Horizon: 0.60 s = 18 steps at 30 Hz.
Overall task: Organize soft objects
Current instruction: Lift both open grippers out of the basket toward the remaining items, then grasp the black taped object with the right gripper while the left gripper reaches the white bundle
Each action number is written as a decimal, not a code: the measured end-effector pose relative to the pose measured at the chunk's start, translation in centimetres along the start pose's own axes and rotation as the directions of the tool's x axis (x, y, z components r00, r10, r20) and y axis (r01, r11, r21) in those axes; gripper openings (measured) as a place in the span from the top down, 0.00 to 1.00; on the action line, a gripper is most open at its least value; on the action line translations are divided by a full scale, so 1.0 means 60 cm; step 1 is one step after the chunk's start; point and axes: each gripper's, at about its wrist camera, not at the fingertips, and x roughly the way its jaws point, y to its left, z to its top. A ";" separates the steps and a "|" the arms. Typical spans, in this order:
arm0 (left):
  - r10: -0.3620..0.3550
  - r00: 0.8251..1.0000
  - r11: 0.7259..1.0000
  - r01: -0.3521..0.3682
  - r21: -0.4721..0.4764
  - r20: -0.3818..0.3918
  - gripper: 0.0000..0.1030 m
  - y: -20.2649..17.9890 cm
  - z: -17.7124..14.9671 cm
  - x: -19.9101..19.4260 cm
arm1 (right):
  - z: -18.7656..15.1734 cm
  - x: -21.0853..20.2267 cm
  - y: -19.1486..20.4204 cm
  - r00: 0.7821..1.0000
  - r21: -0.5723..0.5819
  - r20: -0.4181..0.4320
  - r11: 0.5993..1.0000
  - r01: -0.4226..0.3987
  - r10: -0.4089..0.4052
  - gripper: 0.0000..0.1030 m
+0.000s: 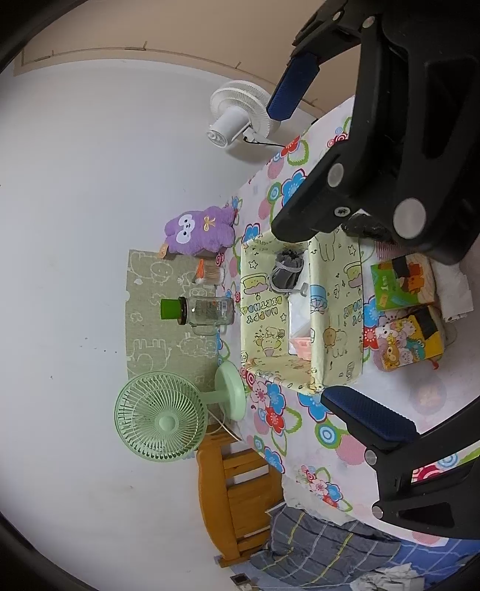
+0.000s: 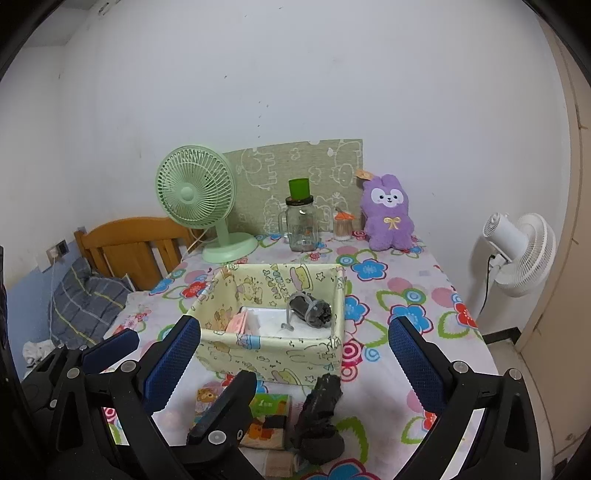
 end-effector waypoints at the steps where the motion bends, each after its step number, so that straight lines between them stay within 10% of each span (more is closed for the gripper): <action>1: 0.003 1.000 1.000 -0.003 0.001 0.001 0.00 -0.002 -0.002 -0.002 | -0.003 -0.003 -0.001 1.000 0.006 0.004 1.000 -0.002 0.002 0.00; 18: -0.017 1.000 1.000 0.018 0.024 -0.020 0.00 -0.015 -0.057 0.005 | -0.062 -0.007 -0.011 0.997 0.009 -0.045 0.998 0.059 -0.058 0.00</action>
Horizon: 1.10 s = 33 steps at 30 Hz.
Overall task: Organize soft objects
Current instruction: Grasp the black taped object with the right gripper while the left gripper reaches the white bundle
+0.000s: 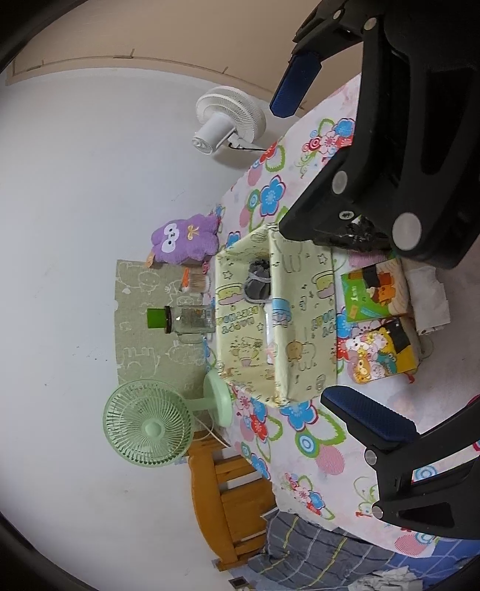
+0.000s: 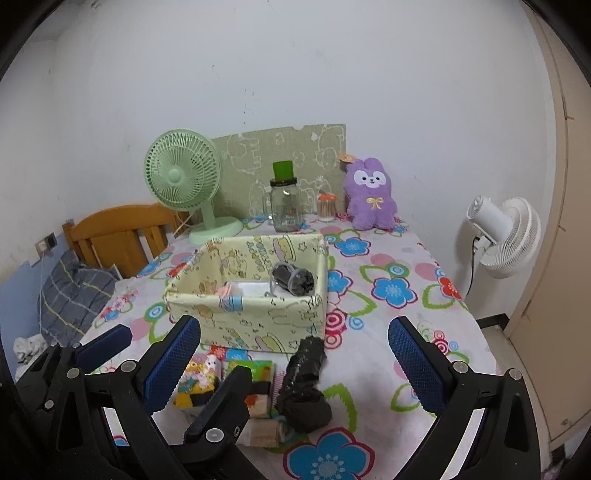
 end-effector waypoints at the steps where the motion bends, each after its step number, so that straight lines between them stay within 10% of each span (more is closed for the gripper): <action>1: -0.001 1.000 1.000 0.001 -0.002 -0.005 0.00 0.000 -0.004 0.003 | -0.005 0.002 -0.001 1.000 0.002 -0.005 1.000 0.001 -0.001 0.00; 33: -0.035 0.981 0.999 0.026 -0.047 -0.191 0.00 0.001 -0.118 0.088 | -0.121 0.081 -0.021 0.989 0.024 -0.149 1.000 0.000 0.003 0.08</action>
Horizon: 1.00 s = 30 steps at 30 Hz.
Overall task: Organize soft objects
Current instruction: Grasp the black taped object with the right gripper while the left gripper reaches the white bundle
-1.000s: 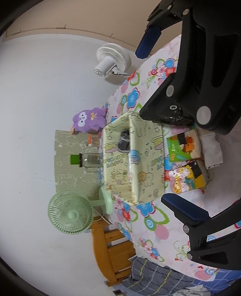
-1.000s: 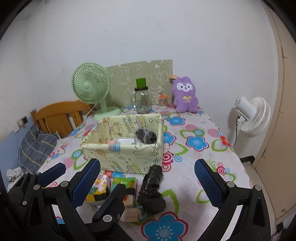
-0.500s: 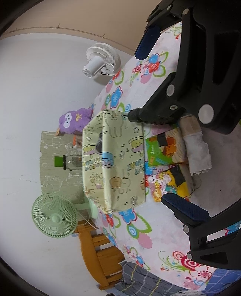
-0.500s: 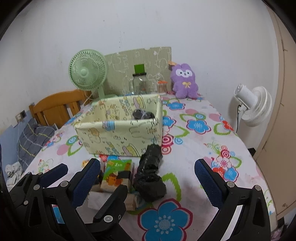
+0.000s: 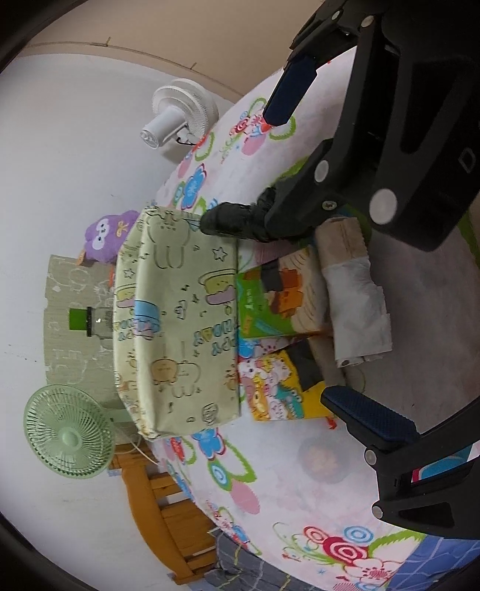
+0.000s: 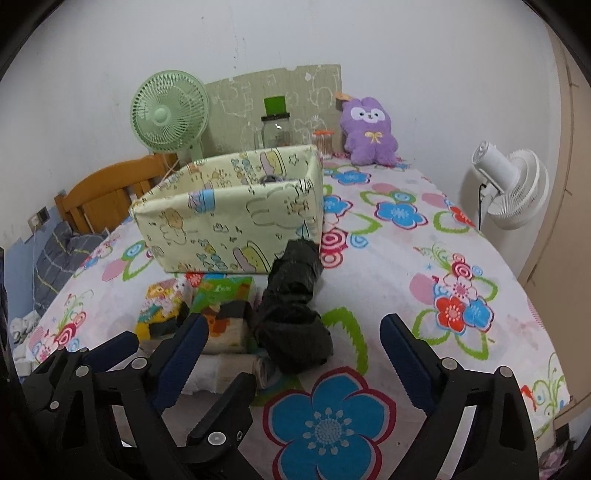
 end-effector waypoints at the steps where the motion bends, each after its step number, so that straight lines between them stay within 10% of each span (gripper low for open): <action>1: 0.000 1.000 1.000 -0.001 -0.002 -0.005 0.00 0.000 -0.002 0.003 | -0.002 0.003 -0.001 1.000 0.004 -0.005 1.000 -0.001 0.001 0.09; 30: 0.074 0.996 0.997 -0.074 -0.017 -0.042 0.23 0.011 0.005 0.038 | -0.002 0.073 -0.006 0.993 0.027 -0.113 1.000 -0.014 0.017 0.33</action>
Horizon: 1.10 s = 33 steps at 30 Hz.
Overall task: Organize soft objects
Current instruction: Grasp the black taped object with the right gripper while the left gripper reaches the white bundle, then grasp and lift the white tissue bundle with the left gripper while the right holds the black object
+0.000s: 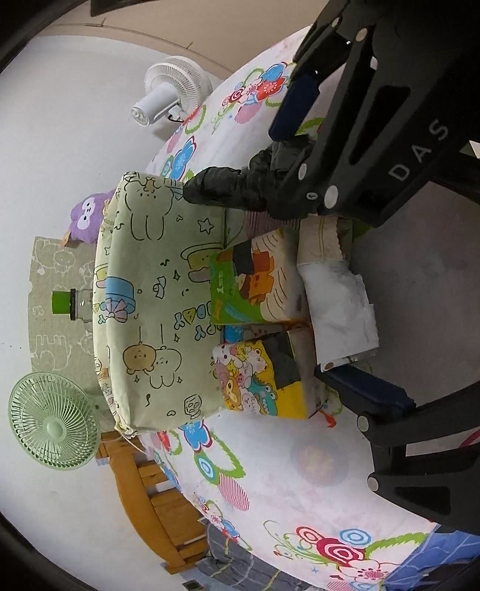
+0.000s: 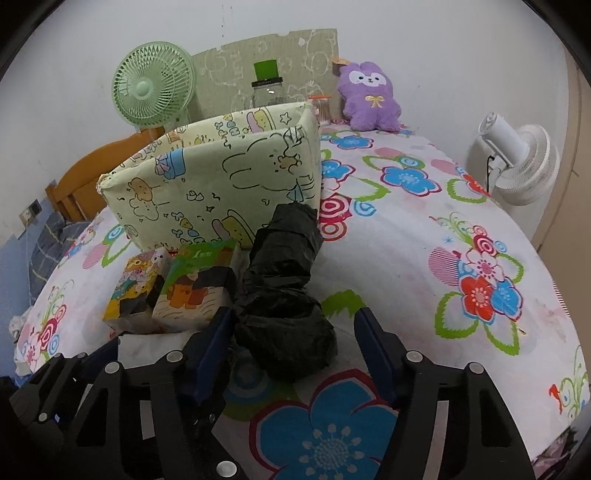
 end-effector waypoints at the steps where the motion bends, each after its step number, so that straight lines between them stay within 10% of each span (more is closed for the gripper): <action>1: 0.002 1.000 1.000 -0.002 0.001 0.000 0.23 0.000 0.000 0.001 | 0.001 0.002 0.001 1.000 0.002 -0.004 1.000 -0.006 0.006 0.36; 10: -0.007 1.000 1.000 0.007 0.007 -0.004 0.25 -0.001 0.001 0.001 | 0.001 0.007 0.007 0.999 -0.009 -0.018 0.999 -0.047 0.047 0.56; 33: -0.046 0.996 0.999 0.047 -0.004 0.076 0.25 -0.003 0.024 -0.071 | 0.023 -0.079 0.025 0.997 -0.021 0.075 1.000 0.001 0.001 0.57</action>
